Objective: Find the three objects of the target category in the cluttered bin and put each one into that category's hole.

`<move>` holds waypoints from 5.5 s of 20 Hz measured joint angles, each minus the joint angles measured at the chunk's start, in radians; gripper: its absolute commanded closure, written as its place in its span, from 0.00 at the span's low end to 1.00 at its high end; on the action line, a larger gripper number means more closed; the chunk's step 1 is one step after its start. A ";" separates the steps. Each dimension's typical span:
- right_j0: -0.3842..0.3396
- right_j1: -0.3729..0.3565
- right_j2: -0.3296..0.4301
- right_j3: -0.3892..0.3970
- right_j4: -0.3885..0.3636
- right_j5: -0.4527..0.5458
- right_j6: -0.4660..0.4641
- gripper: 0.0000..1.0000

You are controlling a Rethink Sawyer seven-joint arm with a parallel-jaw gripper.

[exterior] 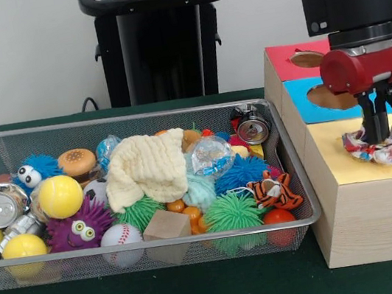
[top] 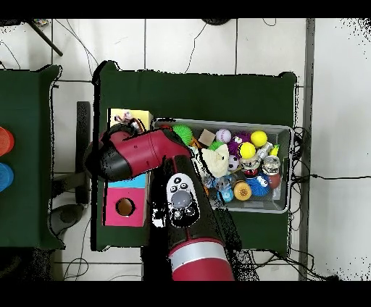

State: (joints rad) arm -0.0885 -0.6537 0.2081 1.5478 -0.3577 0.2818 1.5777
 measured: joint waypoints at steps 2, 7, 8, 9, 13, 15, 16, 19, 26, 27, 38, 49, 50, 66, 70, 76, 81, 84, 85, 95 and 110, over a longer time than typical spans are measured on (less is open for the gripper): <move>0.000 -0.001 0.000 0.000 0.003 0.026 0.000 1.00; 0.005 -0.001 0.000 0.000 0.010 0.107 0.000 1.00; 0.006 -0.001 0.000 0.000 0.010 0.112 0.000 1.00; 0.007 -0.001 0.000 0.000 0.010 0.116 0.000 1.00; 0.012 0.007 -0.004 -0.002 0.009 0.121 0.000 1.00; 0.012 0.014 -0.004 -0.004 0.009 0.121 0.000 1.00; 0.012 0.015 -0.004 -0.005 0.008 0.121 0.000 1.00; 0.012 0.023 -0.004 -0.008 0.008 0.121 0.000 1.00; 0.012 0.037 -0.004 -0.021 0.007 0.121 0.000 1.00; 0.012 0.039 -0.004 -0.022 0.006 0.121 0.000 1.00; 0.010 0.087 -0.005 -0.048 0.000 0.117 0.000 1.00; 0.014 0.140 -0.012 -0.095 -0.005 0.103 0.000 1.00; 0.016 0.140 -0.014 -0.096 -0.005 0.103 0.000 1.00; 0.019 0.135 -0.015 -0.092 -0.009 0.020 0.000 1.00; 0.019 0.128 -0.015 -0.091 -0.009 0.011 0.000 1.00; 0.019 0.121 -0.015 -0.091 -0.009 0.011 0.000 1.00; 0.016 0.104 -0.015 -0.078 -0.008 0.011 0.000 1.00; 0.008 0.053 -0.015 -0.036 0.005 0.016 0.000 1.00; 0.007 0.043 -0.015 -0.029 0.007 0.018 0.000 1.00; 0.003 -0.082 -0.015 0.013 0.039 0.035 0.000 1.00; 0.044 -0.090 -0.076 0.017 0.223 -0.138 0.063 1.00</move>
State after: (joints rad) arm -0.0447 -0.7435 0.1324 1.5643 -0.1345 0.1443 1.6407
